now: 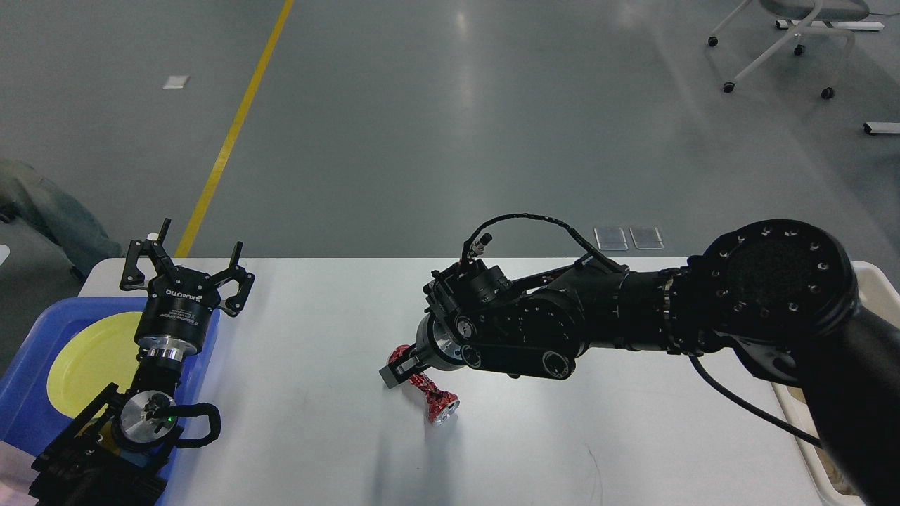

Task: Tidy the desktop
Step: 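Lower the right gripper onto the red wrapper and grasp it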

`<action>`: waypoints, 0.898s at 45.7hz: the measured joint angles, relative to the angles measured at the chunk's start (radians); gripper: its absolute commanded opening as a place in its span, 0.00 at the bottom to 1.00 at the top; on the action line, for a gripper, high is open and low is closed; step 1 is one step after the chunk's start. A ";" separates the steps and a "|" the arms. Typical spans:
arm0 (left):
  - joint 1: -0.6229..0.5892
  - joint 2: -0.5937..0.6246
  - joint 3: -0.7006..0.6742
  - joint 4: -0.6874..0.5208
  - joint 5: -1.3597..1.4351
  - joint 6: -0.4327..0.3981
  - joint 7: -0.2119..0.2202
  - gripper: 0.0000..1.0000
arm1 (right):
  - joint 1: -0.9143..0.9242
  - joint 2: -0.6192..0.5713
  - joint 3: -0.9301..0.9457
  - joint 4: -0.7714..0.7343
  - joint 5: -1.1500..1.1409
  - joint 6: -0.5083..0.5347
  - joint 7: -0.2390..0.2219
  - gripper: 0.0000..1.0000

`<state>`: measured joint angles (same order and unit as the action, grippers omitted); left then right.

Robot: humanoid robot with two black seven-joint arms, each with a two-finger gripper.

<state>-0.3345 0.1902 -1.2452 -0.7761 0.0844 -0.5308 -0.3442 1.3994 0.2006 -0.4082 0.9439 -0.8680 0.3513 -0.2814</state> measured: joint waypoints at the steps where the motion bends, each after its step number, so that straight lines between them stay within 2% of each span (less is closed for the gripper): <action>1: 0.000 0.000 0.000 0.000 0.000 0.000 0.000 0.99 | -0.014 0.000 0.000 -0.001 -0.003 -0.022 0.000 0.88; 15: 0.000 0.000 0.001 0.000 0.000 0.000 -0.001 0.99 | -0.206 -0.010 0.000 -0.019 -0.203 -0.179 0.000 0.87; 32: 0.000 0.000 0.000 0.000 0.000 0.000 -0.001 0.99 | -0.298 -0.015 0.000 -0.042 -0.253 -0.243 0.000 0.87; 36: 0.000 0.000 0.000 0.000 0.000 0.000 -0.001 0.99 | -0.315 -0.015 0.000 -0.046 -0.255 -0.260 -0.001 0.80; 41: 0.000 0.000 0.000 0.000 0.000 0.000 -0.001 0.99 | -0.329 -0.015 0.000 -0.049 -0.255 -0.289 -0.001 0.79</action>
<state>-0.3345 0.1902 -1.2455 -0.7761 0.0843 -0.5308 -0.3451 1.0704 0.1856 -0.4085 0.8946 -1.1230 0.0620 -0.2823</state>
